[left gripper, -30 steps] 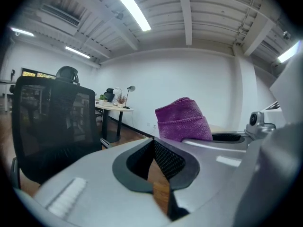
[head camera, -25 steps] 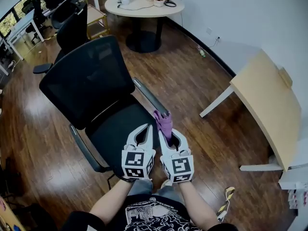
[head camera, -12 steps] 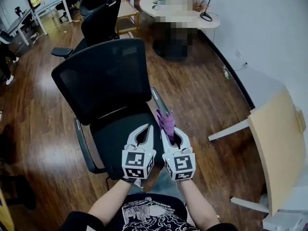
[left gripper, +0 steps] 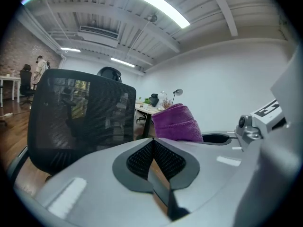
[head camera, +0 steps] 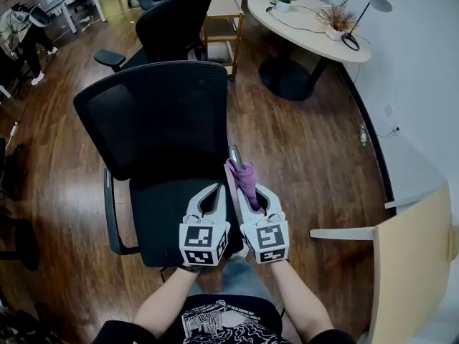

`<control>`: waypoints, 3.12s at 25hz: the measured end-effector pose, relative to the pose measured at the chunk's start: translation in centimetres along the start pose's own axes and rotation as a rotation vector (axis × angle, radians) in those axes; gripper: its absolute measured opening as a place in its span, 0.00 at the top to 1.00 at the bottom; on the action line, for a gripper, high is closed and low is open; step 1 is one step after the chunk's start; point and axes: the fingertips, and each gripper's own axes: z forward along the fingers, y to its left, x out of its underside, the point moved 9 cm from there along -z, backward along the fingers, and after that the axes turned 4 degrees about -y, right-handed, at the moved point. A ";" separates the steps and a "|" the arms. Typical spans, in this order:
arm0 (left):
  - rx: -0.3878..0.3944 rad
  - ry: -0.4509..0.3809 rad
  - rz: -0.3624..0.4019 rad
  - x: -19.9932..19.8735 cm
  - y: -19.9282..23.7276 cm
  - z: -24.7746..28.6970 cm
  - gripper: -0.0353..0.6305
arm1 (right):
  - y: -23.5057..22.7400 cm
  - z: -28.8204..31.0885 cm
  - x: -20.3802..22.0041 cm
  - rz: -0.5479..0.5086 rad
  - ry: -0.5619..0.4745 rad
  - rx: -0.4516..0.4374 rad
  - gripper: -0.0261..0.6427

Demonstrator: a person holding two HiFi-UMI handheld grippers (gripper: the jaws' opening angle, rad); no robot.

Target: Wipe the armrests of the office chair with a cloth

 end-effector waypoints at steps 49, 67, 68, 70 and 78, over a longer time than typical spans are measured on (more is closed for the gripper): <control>-0.257 0.118 -0.072 7.8 3.9 8.8 0.94 | -7.3 15.1 12.0 -0.292 0.236 -0.478 0.85; -0.209 0.115 -0.058 10.7 -0.3 -0.2 0.94 | -2.3 3.5 14.3 -0.265 0.267 -0.411 0.85; -0.205 0.114 -0.057 10.9 -0.7 -0.6 0.94 | -2.1 2.8 14.4 -0.266 0.267 -0.406 0.85; -0.196 0.111 -0.055 11.2 -1.3 -1.7 0.94 | -1.6 1.6 14.6 -0.263 0.266 -0.395 0.85; -0.181 0.113 -0.040 13.0 -3.2 -6.4 0.94 | 0.9 -3.6 15.9 -0.232 0.259 -0.358 0.85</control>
